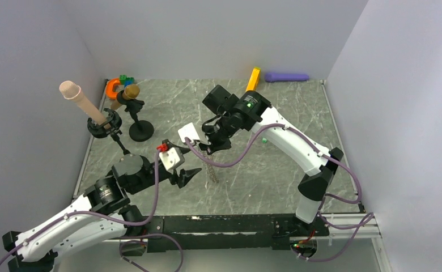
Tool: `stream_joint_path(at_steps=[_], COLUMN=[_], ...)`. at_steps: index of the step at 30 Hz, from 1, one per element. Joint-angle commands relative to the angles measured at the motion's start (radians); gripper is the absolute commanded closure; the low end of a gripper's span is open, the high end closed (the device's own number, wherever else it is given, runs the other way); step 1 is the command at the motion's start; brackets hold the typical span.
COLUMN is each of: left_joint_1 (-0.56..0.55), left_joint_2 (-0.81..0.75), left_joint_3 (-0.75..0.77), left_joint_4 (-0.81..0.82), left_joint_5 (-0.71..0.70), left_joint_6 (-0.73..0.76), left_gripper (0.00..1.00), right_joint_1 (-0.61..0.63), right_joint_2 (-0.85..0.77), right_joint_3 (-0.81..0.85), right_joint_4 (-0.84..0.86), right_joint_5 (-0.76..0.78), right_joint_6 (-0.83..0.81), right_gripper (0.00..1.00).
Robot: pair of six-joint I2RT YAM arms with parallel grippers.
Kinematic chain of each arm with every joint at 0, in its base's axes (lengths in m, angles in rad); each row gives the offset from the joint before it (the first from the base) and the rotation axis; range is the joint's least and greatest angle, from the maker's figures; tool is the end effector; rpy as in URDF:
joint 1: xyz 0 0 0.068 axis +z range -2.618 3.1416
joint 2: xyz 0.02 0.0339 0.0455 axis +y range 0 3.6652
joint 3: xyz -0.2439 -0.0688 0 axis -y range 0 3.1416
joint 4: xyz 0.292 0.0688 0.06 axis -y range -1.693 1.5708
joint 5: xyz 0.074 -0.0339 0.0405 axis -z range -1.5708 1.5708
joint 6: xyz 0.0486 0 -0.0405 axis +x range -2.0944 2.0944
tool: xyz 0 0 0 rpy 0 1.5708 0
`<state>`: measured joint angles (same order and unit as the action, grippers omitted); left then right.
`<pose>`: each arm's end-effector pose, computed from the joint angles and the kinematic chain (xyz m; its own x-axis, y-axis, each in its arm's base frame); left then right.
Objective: Put the keys on the keyring
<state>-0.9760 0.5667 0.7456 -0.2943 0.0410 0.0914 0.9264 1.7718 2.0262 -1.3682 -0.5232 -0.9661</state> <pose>0.1175 -0.1772 0.3413 0.0134 0.1430 -0.9896 0.8527 0.5152 0.0860 0.2133 0.3243 0.3799 0.3722 -0.6909 -0.6197 -0.9125 -0.3946 -0.1081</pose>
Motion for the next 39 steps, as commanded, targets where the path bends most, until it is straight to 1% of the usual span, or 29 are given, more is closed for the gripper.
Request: stream_joint_path(at_steps=[1,4,7,11,18,27,28,32,39], left_joint_1=[0.0,0.0,0.0,0.0,0.0,0.0,0.0,0.0,0.0], left_joint_2=[-0.033,-0.062,-0.062,-0.033,0.021,0.061,0.061,0.058,0.044], left_joint_3=[-0.089,-0.177,-0.207,-0.213,-0.218,-0.224,-0.227,-0.224,-0.218], left_joint_4=[0.227,0.351,0.402,0.436,0.491,0.518,0.52,0.513,0.486], left_joint_5=[0.052,0.042,0.026,0.029,0.03,0.039,0.038,0.045,0.035], left_joint_6=[0.111,0.148,0.15,0.142,0.12,0.097,0.095,0.089,0.054], left_gripper=[0.28,0.3,0.36,0.44,0.62,0.75,0.78,0.99,1.0], right_joint_1=[0.005,0.006,0.006,0.006,0.006,0.006,0.005,0.006,0.006], right_joint_2=[-0.048,-0.04,-0.036,-0.038,-0.051,-0.076,-0.076,-0.076,-0.088], right_joint_3=[0.042,0.061,0.073,0.075,0.056,0.04,0.04,0.037,0.021], right_joint_4=[-0.024,-0.025,-0.022,-0.01,-0.007,0.004,0.003,0.001,0.022], right_joint_5=[0.016,0.001,-0.028,-0.045,-0.059,-0.075,-0.075,-0.078,-0.087], right_joint_6=[-0.052,-0.048,-0.029,-0.017,-0.01,-0.008,-0.008,-0.011,0.006], right_gripper=[1.0,1.0,1.0,1.0,1.0,1.0,1.0,1.0,1.0])
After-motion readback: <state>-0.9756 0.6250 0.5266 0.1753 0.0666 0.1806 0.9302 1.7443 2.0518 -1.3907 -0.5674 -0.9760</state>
